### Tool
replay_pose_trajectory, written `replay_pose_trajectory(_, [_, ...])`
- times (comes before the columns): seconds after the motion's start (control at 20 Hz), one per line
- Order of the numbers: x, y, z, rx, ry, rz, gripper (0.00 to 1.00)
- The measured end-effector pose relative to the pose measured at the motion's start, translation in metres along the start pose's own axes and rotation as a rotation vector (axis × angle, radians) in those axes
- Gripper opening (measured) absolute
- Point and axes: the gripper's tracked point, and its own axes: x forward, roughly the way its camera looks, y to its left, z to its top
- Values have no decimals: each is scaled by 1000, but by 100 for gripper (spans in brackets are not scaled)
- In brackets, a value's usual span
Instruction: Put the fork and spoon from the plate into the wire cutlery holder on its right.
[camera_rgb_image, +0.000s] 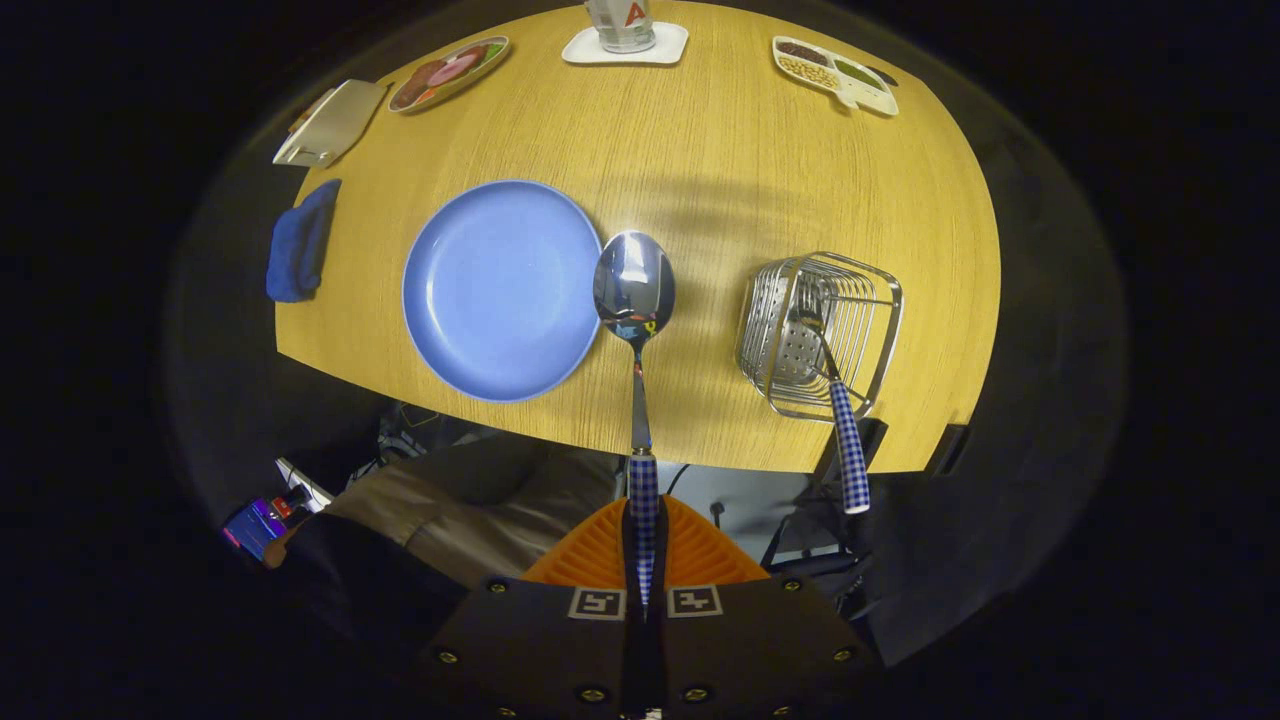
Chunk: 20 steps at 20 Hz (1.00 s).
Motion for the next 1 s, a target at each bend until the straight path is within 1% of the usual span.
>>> replay_pose_trajectory(0.25, [-20,-30,-16,66,57,26,1])
replay_pose_trajectory(0.45, [-29,-49,-18,113,73,35,1])
replay_pose_trajectory(0.7, [-28,-58,-21,150,115,57,1])
replay_pose_trajectory(0.85, [-23,-65,-19,165,132,51,1])
replay_pose_trajectory(1.0, [-20,-65,-14,200,144,74,1])
